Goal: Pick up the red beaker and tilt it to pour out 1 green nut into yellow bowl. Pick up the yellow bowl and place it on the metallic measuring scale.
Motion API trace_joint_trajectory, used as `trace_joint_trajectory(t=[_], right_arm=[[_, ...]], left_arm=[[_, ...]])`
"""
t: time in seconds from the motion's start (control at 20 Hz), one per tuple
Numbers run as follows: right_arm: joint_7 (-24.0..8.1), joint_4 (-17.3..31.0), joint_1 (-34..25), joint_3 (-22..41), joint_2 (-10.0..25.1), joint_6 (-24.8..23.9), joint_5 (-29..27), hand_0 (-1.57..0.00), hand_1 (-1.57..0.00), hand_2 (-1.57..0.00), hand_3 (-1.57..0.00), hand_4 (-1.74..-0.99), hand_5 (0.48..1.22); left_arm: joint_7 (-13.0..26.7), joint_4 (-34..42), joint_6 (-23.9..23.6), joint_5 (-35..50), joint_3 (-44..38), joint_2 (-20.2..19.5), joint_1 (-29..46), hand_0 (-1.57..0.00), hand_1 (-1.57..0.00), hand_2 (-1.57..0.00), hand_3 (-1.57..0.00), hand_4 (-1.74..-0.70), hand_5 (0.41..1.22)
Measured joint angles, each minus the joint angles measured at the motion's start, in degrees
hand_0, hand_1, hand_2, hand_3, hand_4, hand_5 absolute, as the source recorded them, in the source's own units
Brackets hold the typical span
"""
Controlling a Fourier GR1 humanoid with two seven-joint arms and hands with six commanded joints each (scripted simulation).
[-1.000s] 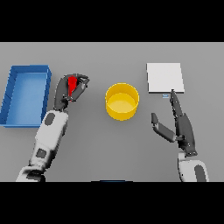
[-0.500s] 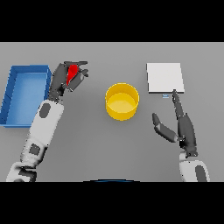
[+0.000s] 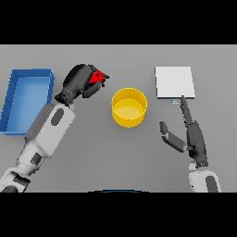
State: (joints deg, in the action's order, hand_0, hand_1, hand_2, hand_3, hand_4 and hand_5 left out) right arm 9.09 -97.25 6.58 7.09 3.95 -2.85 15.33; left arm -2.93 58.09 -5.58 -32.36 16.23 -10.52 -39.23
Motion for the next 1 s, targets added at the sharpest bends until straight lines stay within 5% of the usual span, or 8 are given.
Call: trace_joint_trajectory(t=[0.3,0.5,1.0], right_arm=[[-0.61,0.28,-0.67,0.3,-0.33,-0.41,0.74,0.0,0.0,0.0,0.0,-1.068,0.689],[0.09,0.35,-0.68,-0.22,-0.06,0.21,-0.4,0.0,0.0,0.0,0.0,-1.063,0.681],[-0.88,0.19,-0.41,0.64,-0.26,1.17,-0.36,0.0,0.0,0.0,0.0,-1.063,0.697]], left_arm=[[3.95,-3.67,8.5,-12.75,12.37,-3.48,-10.38,-1.57,-1.57,-1.57,-1.57,-1.74,1.199],[2.87,-7.57,15.34,-18.7,19.98,-3.88,-16.21,-1.57,-1.57,-1.57,-1.57,-1.58,1.212],[1.12,-16.48,23.24,-32.36,33.6,-1.49,-27.15,-1.57,-1.57,-1.57,-1.57,-1.72,1.22]])
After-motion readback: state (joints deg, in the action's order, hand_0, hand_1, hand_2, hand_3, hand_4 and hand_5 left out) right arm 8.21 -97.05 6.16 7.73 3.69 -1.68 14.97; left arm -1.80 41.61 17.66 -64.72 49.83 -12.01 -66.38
